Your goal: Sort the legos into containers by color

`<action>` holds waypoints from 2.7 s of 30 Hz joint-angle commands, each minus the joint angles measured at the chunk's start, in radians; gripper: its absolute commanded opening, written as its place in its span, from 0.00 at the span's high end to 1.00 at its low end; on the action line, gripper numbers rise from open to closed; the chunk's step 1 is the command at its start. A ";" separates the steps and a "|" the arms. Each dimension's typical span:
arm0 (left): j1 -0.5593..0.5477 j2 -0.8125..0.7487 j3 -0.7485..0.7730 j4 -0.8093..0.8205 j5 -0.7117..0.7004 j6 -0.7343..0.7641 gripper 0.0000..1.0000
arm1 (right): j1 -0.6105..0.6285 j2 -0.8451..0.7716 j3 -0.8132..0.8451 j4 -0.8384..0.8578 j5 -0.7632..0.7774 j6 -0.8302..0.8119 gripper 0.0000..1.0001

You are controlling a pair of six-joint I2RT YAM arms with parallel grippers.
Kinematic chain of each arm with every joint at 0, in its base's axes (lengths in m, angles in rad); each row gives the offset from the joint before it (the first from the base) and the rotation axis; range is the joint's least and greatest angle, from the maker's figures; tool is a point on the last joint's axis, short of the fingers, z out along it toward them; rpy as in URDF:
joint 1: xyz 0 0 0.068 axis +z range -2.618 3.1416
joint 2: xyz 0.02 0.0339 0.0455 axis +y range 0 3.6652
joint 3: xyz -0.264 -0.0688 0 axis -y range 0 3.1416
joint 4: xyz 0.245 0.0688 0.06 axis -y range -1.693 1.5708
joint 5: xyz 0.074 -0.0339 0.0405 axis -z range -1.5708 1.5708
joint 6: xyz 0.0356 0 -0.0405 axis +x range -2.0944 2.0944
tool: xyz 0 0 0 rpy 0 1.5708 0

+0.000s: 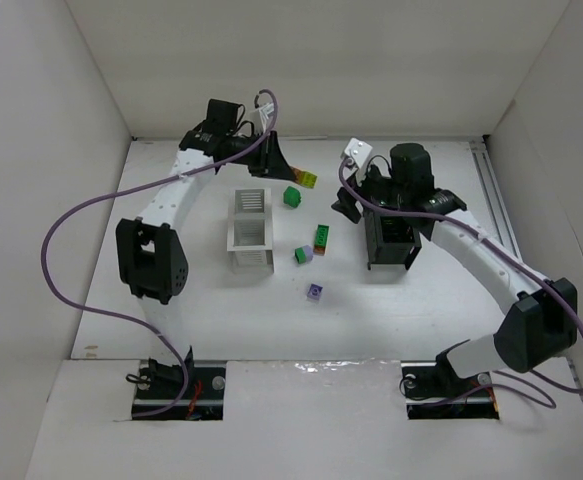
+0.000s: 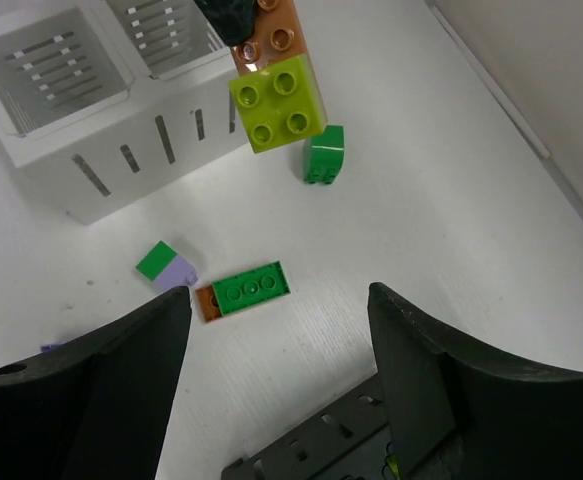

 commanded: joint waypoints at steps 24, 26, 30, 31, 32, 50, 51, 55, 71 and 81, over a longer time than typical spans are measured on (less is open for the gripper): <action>-0.108 -0.068 0.020 -0.003 -0.020 -0.001 1.00 | 0.007 0.077 0.105 0.028 -0.147 -0.149 0.22; -0.117 -0.068 0.029 -0.003 -0.020 -0.001 1.00 | 0.007 0.091 0.116 -0.001 -0.147 -0.158 0.24; -0.128 -0.050 0.039 -0.003 -0.020 -0.001 1.00 | 0.017 0.100 0.125 0.010 -0.138 -0.158 0.25; -0.128 -0.050 0.039 -0.003 -0.020 -0.001 1.00 | 0.017 0.100 0.125 0.010 -0.126 -0.167 0.25; -0.128 -0.050 0.039 -0.003 -0.020 -0.001 1.00 | 0.017 0.112 0.125 0.010 -0.126 -0.167 0.25; -0.137 -0.031 0.046 0.006 0.000 -0.002 1.00 | 0.036 0.122 0.138 -0.022 -0.074 -0.203 0.51; -0.137 -0.031 0.046 0.007 0.000 -0.002 1.00 | 0.036 0.122 0.138 -0.012 -0.074 -0.203 0.51; -0.146 -0.031 0.046 0.007 0.000 -0.002 1.00 | 0.059 0.112 0.138 -0.011 -0.051 -0.203 0.46; -0.104 -0.031 -0.013 0.039 -0.077 -0.050 1.00 | 0.050 0.019 0.089 -0.021 -0.051 -0.212 1.00; -0.063 -0.033 0.034 0.030 -0.497 -0.113 1.00 | -0.002 -0.121 0.001 -0.050 -0.107 -0.221 1.00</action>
